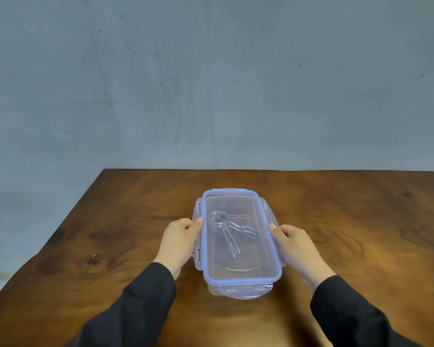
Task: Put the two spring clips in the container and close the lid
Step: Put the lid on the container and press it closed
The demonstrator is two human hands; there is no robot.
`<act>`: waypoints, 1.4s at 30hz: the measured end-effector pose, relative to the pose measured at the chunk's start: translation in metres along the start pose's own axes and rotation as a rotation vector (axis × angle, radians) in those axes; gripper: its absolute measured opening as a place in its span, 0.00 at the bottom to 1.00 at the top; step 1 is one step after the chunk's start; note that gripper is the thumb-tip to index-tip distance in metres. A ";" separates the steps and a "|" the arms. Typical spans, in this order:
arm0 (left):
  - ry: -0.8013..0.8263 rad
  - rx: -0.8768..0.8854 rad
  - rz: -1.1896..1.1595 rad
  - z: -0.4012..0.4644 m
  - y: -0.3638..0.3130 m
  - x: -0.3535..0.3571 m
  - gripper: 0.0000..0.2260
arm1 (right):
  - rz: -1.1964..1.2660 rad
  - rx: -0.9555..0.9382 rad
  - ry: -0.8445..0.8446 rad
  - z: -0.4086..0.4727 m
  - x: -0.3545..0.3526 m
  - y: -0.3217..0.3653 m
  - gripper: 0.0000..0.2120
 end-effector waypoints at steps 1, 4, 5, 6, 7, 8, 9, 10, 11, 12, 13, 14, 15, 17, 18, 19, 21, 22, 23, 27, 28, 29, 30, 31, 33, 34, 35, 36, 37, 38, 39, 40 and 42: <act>-0.009 -0.001 0.007 0.001 0.001 0.001 0.22 | -0.003 0.006 -0.003 0.000 0.001 0.000 0.22; -0.012 -0.012 0.016 0.005 0.005 0.003 0.23 | 0.003 0.020 -0.008 0.000 0.005 -0.001 0.22; -0.007 -0.012 0.018 0.007 0.006 0.004 0.23 | 0.011 0.025 -0.012 0.000 0.005 -0.001 0.22; -0.003 -0.017 0.022 0.008 0.007 0.004 0.23 | 0.017 0.030 -0.014 0.000 0.005 -0.001 0.22; -0.005 -0.017 0.030 0.009 0.007 0.005 0.23 | 0.022 0.035 -0.013 0.000 0.006 -0.001 0.21; -0.009 -0.020 0.038 0.010 0.008 0.006 0.23 | 0.023 0.037 -0.012 0.000 0.006 -0.001 0.21; -0.014 -0.025 0.043 0.010 0.009 0.007 0.23 | 0.020 0.038 -0.008 -0.001 0.007 -0.001 0.21; -0.019 -0.029 0.044 0.011 0.011 0.008 0.23 | 0.016 0.041 -0.005 -0.001 0.007 -0.001 0.21; -0.027 -0.033 0.047 0.012 0.012 0.008 0.22 | 0.018 0.044 -0.001 -0.001 0.008 -0.001 0.21; -0.025 -0.042 0.047 0.014 0.015 0.009 0.22 | 0.024 0.049 -0.001 -0.001 0.008 -0.001 0.21; -0.022 -0.051 0.042 0.014 0.017 0.009 0.21 | 0.032 0.052 -0.003 -0.002 0.008 -0.001 0.21; -0.017 -0.061 0.032 0.015 0.019 0.010 0.21 | 0.044 0.056 -0.003 -0.002 0.008 -0.001 0.22; -0.011 -0.073 0.020 0.015 0.021 0.011 0.20 | 0.056 0.062 0.001 -0.002 0.008 -0.002 0.22; 0.003 -0.118 -0.041 0.012 0.023 0.013 0.19 | 0.086 0.086 0.006 -0.004 0.008 -0.002 0.22; 0.014 -0.151 -0.098 0.011 0.025 0.013 0.18 | 0.106 0.101 0.011 -0.005 0.009 -0.002 0.22; 0.028 -0.187 -0.165 0.011 0.028 0.014 0.19 | 0.126 0.116 0.016 -0.007 0.010 -0.002 0.22; 0.065 -0.271 -0.272 0.010 0.035 0.012 0.20 | 0.140 0.125 -0.018 -0.009 0.012 -0.001 0.18; 0.078 -0.297 -0.287 0.010 0.037 0.012 0.21 | 0.114 0.111 -0.061 -0.009 0.011 -0.001 0.15; 0.073 -0.295 -0.280 0.010 0.039 0.013 0.22 | 0.058 0.085 -0.108 -0.008 0.011 0.000 0.15; -0.098 0.037 0.004 0.008 0.033 0.008 0.23 | -0.166 -0.121 -0.165 -0.009 0.008 0.009 0.22; -0.076 0.102 0.036 0.005 0.031 0.008 0.26 | -0.176 -0.166 -0.131 -0.009 0.009 0.010 0.21; -0.012 0.136 0.036 0.001 0.030 0.011 0.28 | -0.174 -0.189 -0.095 -0.010 0.011 0.009 0.20; 0.077 0.145 0.031 -0.003 0.032 0.016 0.29 | -0.170 -0.178 -0.065 -0.011 0.012 0.007 0.21; 0.163 0.139 0.031 -0.008 0.032 0.021 0.30 | -0.153 -0.155 -0.041 -0.012 0.013 0.006 0.22; 0.256 0.094 -0.016 -0.016 0.035 0.027 0.30 | -0.077 -0.107 -0.016 -0.013 0.016 0.004 0.20; 0.272 0.064 -0.081 -0.019 0.036 0.029 0.29 | -0.027 -0.093 0.001 -0.015 0.018 0.005 0.17; 0.280 0.030 -0.161 -0.020 0.036 0.030 0.28 | 0.030 -0.076 0.018 -0.017 0.020 0.006 0.16; 0.286 -0.003 -0.240 -0.022 0.036 0.031 0.27 | 0.097 -0.055 0.031 -0.018 0.022 0.008 0.15; 0.288 -0.030 -0.309 -0.022 0.038 0.032 0.27 | 0.162 -0.036 0.040 -0.020 0.023 0.009 0.16; 0.288 -0.047 -0.363 -0.023 0.040 0.032 0.26 | 0.218 -0.020 0.051 -0.021 0.025 0.009 0.16; 0.290 -0.051 -0.404 -0.023 0.042 0.033 0.25 | 0.263 -0.004 0.062 -0.021 0.027 0.008 0.16; 0.295 -0.052 -0.431 -0.022 0.044 0.033 0.25 | 0.300 0.012 0.070 -0.021 0.028 0.007 0.16; 0.309 -0.058 -0.459 -0.021 0.045 0.034 0.24 | 0.342 0.031 0.073 -0.021 0.029 0.007 0.16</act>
Point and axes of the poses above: each hand's wrist, its own z-axis towards the middle knuckle, its own x-axis out of the palm, y = z × x, the point moved 3 cm from there along z, towards the middle knuckle, and after that the axes turned 9 degrees about -z, right-handed, at the moved point
